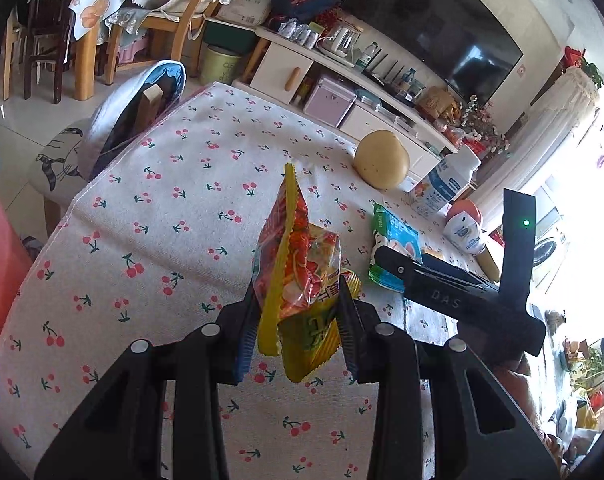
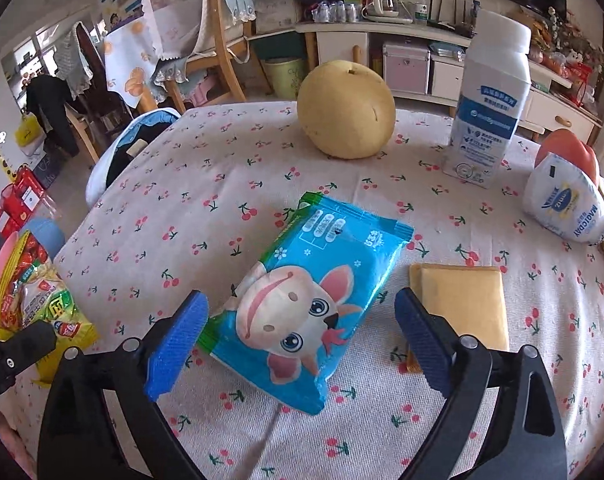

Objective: Collect trash
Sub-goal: 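Grasp the blue wet-wipe pack with the right gripper, then carry the yellow chip bag and blue wipe pack over the pink bucket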

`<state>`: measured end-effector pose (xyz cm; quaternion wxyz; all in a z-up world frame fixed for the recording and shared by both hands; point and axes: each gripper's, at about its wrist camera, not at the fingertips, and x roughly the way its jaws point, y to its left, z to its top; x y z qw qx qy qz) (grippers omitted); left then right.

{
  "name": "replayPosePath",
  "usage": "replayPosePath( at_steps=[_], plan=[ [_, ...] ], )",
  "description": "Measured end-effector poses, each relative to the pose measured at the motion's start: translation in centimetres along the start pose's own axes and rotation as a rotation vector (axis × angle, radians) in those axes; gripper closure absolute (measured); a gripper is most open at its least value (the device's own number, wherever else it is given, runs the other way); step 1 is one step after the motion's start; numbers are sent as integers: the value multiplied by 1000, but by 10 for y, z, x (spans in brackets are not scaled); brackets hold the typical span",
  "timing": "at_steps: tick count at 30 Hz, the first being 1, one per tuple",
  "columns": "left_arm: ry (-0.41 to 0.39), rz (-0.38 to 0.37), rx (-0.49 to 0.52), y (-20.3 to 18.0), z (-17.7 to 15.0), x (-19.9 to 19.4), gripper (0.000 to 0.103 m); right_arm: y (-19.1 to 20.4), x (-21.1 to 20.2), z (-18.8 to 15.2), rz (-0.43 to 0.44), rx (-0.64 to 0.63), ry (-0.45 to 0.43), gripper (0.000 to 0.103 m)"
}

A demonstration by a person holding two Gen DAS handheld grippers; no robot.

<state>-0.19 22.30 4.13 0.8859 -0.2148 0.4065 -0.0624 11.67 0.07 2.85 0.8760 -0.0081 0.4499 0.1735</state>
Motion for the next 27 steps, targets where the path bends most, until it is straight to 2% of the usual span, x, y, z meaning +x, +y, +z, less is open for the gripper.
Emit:
replayPosePath(
  at_steps=[3,6,10,15,23,27],
  plan=[
    [16,-11,-6,4,1,5,66,9,8,3,-41,-43,-3,7],
    [27,-17,-18,7,2,7,66,11,10,3,-38,-63,-3,7],
    [32,-24,-25,7,1,8,66,10,5,0,-71,-110,-24,40],
    [36,-22,-26,7,1,8,66,4,-3,-7,-42,-111,-35,55],
    [27,-31,-36,9,2,1,66,-8,-23,-27,12,-39,-58,60],
    [19,-31,-36,12,3,-5,66,-3,-36,-39,-6,-38,-68,61]
  ],
)
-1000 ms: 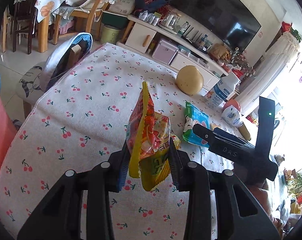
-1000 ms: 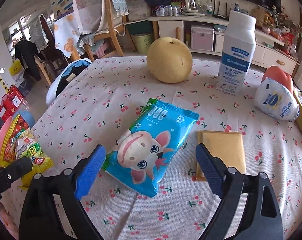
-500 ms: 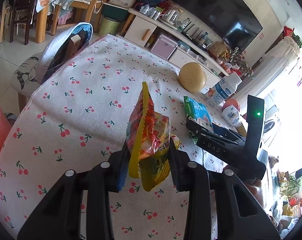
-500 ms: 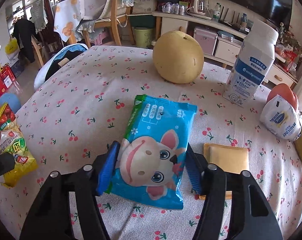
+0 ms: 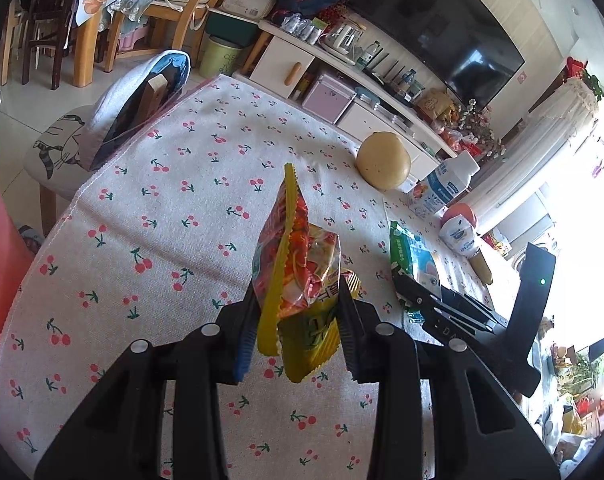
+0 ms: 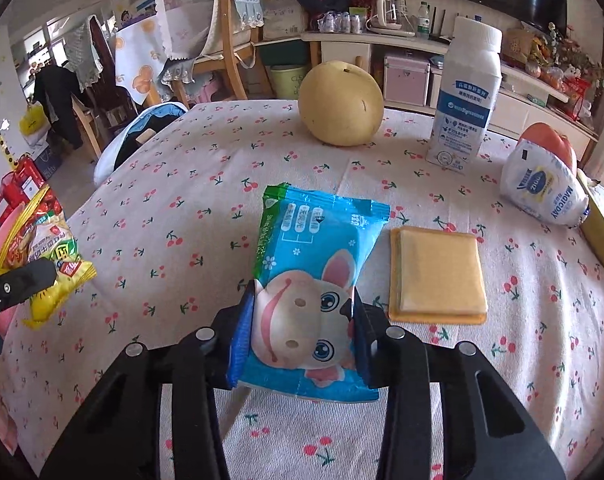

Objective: Collect trash
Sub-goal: 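Carry the yellow chip bag and blue wipe pack over the pink bucket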

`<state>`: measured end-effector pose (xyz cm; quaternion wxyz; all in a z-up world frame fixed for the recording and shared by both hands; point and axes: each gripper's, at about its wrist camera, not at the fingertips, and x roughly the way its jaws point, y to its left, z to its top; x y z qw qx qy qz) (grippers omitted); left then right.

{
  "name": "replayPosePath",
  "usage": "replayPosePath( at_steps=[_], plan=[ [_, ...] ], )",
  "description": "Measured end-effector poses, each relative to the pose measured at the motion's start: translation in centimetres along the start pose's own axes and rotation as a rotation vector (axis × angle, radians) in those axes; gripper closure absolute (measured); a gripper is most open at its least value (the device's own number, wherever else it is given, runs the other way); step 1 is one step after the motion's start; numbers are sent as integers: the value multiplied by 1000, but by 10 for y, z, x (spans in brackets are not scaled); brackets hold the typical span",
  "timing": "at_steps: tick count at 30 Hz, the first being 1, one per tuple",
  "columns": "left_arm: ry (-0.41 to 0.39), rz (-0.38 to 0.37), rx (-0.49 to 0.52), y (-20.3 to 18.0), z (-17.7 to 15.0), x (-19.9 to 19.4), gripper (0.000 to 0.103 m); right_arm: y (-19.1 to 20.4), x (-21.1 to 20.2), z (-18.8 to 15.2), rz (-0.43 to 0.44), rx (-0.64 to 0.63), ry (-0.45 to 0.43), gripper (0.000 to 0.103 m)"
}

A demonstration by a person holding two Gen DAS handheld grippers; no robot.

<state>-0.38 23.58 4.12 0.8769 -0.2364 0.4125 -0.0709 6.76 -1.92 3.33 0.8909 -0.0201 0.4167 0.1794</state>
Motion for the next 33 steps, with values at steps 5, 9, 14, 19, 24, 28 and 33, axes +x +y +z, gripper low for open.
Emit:
replayPosePath(
  at_steps=[5,9,14,19,24,28,33],
  plan=[
    [-16,9,8,5,1,-11,66,12,-19,-5,-24,6,-16,61],
    [-38,13,10,10,4,-24,66,25,-32,-17,-31,17,-20,61],
    [-76,45,6,22,10,-43,66,52,-45,-23,-3,7,-16,61],
    [-132,79,-22,39,17,-68,66,91,-58,-17,54,-21,-24,61],
    [-201,148,-38,57,23,-98,66,143,-71,-6,115,-83,-40,61],
    [-243,214,-58,76,26,-120,66,189,-78,2,150,-153,-49,61],
    [-274,282,-101,102,28,-142,66,243,-83,11,185,-236,-58,61]
  ],
)
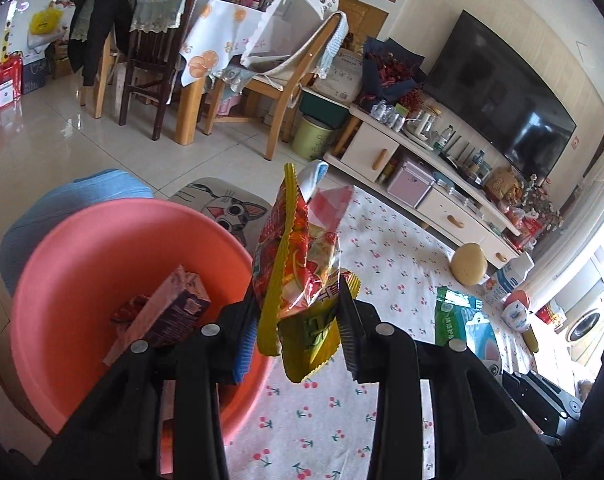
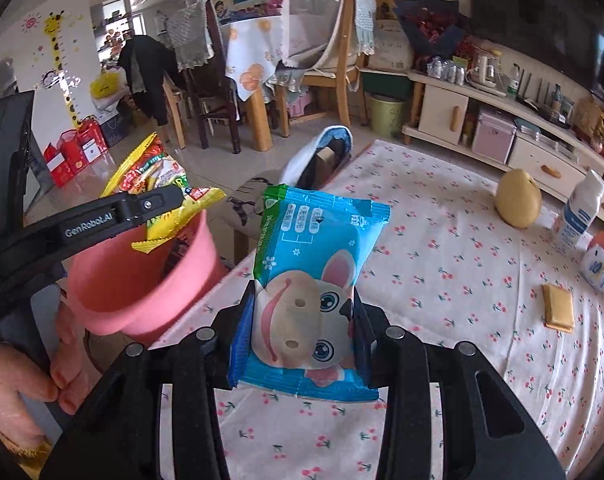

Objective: Collect trash
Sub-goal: 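Carry the yellow chip bag and blue wipe pack over the pink bucket, then open the left gripper to drop the chip bag while the right gripper drops the wipe pack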

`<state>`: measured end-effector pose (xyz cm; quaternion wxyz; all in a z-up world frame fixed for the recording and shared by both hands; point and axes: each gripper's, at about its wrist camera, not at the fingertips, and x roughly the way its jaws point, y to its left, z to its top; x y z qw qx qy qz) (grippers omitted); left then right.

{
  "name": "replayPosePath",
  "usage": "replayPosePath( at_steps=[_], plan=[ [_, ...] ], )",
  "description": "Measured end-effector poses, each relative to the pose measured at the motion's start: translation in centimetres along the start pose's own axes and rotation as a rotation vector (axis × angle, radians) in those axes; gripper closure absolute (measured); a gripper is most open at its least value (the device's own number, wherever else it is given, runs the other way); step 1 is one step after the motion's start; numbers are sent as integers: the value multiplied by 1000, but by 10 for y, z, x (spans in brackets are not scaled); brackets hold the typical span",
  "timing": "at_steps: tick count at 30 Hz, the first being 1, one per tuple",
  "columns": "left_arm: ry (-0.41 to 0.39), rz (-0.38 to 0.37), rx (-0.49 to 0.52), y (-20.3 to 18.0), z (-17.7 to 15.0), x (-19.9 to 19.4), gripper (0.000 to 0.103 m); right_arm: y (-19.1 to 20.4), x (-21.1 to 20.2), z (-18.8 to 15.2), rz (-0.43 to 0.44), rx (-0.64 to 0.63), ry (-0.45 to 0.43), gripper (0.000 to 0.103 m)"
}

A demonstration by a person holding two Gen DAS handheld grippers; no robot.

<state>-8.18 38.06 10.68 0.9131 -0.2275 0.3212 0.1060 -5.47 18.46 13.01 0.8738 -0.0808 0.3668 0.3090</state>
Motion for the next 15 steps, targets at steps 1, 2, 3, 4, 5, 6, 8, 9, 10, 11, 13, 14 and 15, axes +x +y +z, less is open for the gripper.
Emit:
replayPosePath(
  at_steps=[1,2,3,4,5,6,8,9,10,11,13,14,15],
  plan=[
    [-2,14,-9,8,2,-1,66,8,2,4,8,-12,0,61],
    [-3,28,-19,14,3,-3,66,16,4,8,14,-24,0,61],
    [-4,41,-27,20,4,-4,66,24,6,11,18,-36,-1,61],
    [-4,55,-36,26,6,-5,66,31,10,14,24,-48,1,61],
    [-3,69,-45,32,8,-4,66,38,13,17,31,-57,4,61],
    [-2,82,-54,38,10,-5,66,43,17,20,37,-64,7,61],
    [-2,109,-71,50,13,-6,66,55,25,24,49,-80,13,61],
    [3,129,-73,54,15,-4,66,58,29,26,55,-87,17,61],
    [9,145,-78,58,17,-3,66,63,33,27,62,-92,21,61],
    [15,150,-94,64,18,-2,66,67,38,28,68,-97,24,61],
    [27,158,-117,73,21,0,66,76,47,31,78,-111,30,61],
    [31,169,-119,76,23,1,66,80,51,32,83,-116,33,61],
    [32,179,-120,78,23,2,66,84,55,34,88,-121,37,61]
  ],
)
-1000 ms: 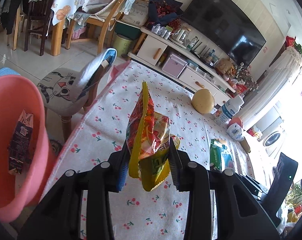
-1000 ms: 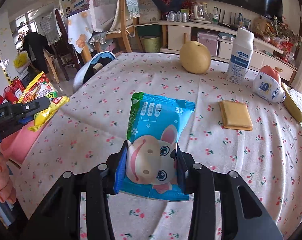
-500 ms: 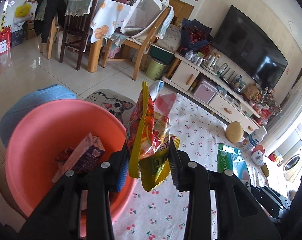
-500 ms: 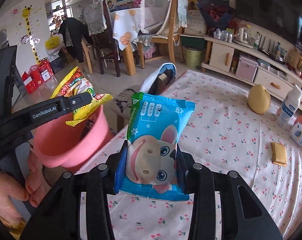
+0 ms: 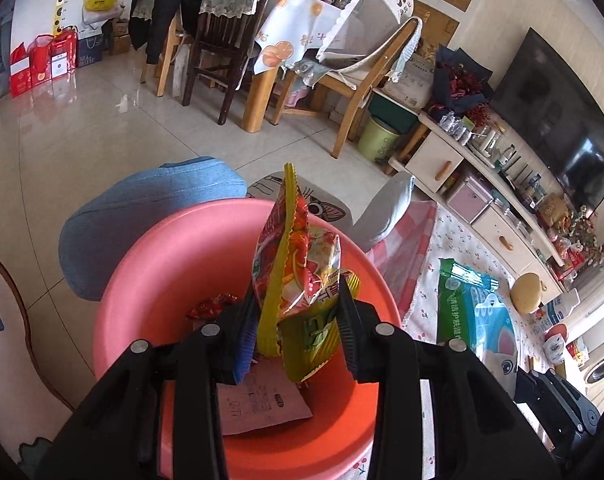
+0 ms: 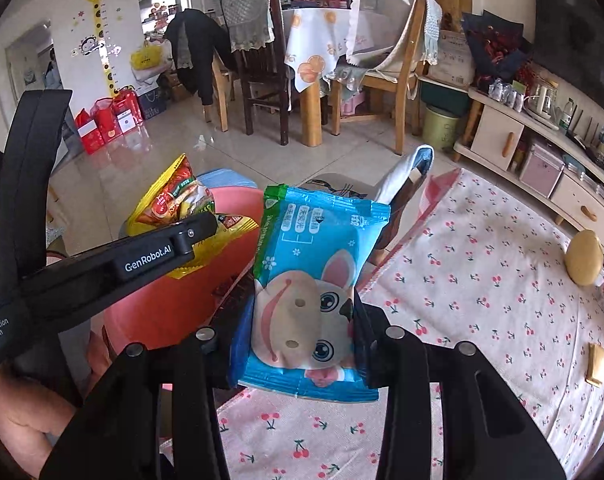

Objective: Collect trash
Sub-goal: 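Open the left gripper to drop the chip bag while the right gripper drops the wipe pack, then swing both tools back from the bucket toward the table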

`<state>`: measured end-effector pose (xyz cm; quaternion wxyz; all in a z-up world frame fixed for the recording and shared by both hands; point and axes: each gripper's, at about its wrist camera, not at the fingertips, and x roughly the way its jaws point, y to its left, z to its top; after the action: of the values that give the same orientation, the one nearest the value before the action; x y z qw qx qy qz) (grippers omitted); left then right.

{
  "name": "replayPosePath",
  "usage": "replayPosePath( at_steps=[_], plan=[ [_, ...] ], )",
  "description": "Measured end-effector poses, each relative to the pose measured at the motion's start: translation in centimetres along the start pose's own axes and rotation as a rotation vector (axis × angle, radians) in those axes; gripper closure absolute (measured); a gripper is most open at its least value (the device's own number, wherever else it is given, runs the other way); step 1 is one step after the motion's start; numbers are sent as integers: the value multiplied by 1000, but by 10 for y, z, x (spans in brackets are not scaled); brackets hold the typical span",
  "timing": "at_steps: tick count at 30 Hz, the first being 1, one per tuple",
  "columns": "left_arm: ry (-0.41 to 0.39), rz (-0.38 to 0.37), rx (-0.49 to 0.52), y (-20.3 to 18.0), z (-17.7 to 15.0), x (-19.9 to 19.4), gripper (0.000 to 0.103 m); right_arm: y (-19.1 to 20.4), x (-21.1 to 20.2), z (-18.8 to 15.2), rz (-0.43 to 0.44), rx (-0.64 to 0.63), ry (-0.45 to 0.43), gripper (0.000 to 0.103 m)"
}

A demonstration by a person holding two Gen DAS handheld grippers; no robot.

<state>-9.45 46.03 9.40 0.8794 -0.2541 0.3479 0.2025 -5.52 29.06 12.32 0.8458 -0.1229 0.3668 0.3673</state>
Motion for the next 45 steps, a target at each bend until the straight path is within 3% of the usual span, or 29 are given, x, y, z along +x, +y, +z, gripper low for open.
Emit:
replayPosePath(
  at_steps=[9,10,12,15,17,19,27,32,45],
  plan=[
    [16,80,-51,23,7,8,62,22,37,9,37,-45,37,61],
    [9,93,-53,23,6,8,59,24,40,7,43,-46,44,61],
    [-8,111,-57,25,8,7,36,27,48,6,59,-53,60,60],
    [-31,139,-50,25,10,5,27,29,54,2,67,-59,73,56],
    [-30,148,-44,23,11,6,21,28,52,0,80,-52,68,47],
    [-37,146,-45,21,11,6,21,26,46,-2,59,-56,44,30],
    [-77,128,8,5,12,2,18,-4,8,-11,-2,-2,-32,14],
    [-90,84,62,-13,8,1,18,-26,-10,-24,-3,67,-37,13],
    [-105,-44,164,-56,-11,-2,18,-60,-60,-62,-64,105,-62,11]
  ],
)
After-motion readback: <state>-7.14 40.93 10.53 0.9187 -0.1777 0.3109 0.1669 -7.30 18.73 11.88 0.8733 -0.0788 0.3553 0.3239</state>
